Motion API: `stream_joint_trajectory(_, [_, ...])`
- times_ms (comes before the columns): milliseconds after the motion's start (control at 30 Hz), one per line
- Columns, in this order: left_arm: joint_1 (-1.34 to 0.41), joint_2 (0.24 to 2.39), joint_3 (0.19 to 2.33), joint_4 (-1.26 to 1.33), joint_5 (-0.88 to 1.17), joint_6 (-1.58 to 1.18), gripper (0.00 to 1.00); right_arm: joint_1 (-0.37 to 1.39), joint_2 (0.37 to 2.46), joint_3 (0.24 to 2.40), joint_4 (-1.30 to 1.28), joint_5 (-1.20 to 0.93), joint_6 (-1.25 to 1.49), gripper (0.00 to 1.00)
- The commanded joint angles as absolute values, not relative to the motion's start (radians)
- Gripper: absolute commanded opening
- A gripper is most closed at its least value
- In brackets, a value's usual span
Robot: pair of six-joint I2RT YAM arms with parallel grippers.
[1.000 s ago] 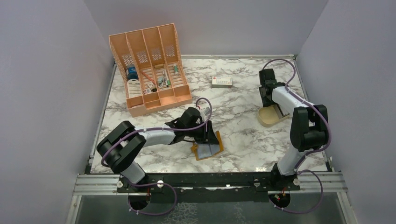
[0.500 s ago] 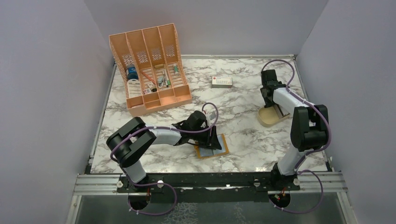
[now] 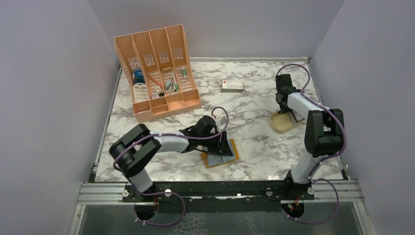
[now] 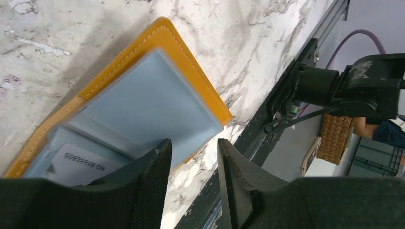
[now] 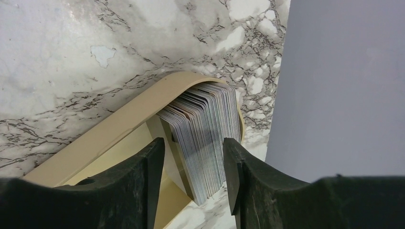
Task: Put the credit cards into the card holder
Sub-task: Pick up the credit card from the storage box.
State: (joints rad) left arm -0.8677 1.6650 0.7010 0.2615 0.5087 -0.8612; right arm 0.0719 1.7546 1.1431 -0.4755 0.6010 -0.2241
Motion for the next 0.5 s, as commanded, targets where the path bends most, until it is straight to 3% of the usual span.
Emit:
stream_joint_trajectory(0, [-0.874, 1.598, 0.691, 0.275, 0.51, -0.852, 0.42, 0.058, 1.776, 1.127, -0.443, 0.606, -0.235, 0.47])
stream_joint_trajectory(467, [-0.873, 1.557, 0.68, 0.231, 0.477, -0.829, 0.42, 0.052, 1.753, 1.127, -0.436, 0.627, -0.229, 0.31])
